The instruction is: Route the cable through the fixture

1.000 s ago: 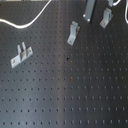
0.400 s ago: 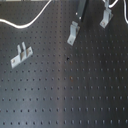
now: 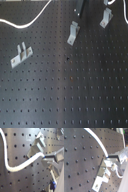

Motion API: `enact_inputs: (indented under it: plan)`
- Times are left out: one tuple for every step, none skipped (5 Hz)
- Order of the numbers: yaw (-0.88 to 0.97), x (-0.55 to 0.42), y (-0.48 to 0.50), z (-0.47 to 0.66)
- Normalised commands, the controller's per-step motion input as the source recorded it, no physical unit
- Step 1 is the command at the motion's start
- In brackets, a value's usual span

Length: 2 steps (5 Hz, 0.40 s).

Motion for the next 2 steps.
enact_inputs:
  plan:
    - [0.02,-0.222,0.305,0.3]
    - [0.0,0.015,0.239,0.17]
